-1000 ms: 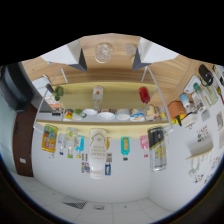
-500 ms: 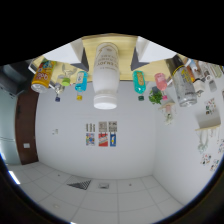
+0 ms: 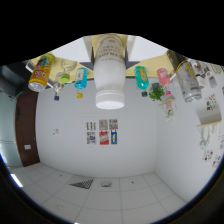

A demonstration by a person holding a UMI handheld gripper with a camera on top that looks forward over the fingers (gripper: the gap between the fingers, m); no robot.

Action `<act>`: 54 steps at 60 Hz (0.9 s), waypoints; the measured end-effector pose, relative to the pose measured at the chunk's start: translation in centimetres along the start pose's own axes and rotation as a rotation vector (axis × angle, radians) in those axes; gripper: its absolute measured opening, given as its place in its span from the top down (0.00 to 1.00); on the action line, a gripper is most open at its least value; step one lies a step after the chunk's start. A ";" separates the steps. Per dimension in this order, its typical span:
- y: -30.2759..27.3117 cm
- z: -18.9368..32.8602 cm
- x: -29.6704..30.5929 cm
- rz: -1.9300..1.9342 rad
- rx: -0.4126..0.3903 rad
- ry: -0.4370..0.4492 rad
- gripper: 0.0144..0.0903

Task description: Make me a cup of Mount Fuji.

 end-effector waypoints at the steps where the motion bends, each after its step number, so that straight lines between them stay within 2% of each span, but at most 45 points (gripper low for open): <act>1: -0.2 -0.4 0.0 0.001 0.011 -0.001 0.56; 11: -2.4 -5.0 -0.2 0.025 0.074 -0.064 0.56; 20: 1.4 -8.6 2.0 0.027 0.069 -0.078 0.56; 28: 10.4 -9.6 5.1 0.012 -0.021 -0.051 0.57; 39: 24.0 -9.0 9.1 0.050 -0.212 0.021 0.57; 49: 30.0 -7.6 11.0 -0.063 -0.298 0.047 0.57; 54: 30.7 -6.8 11.9 -0.250 -0.303 0.061 0.57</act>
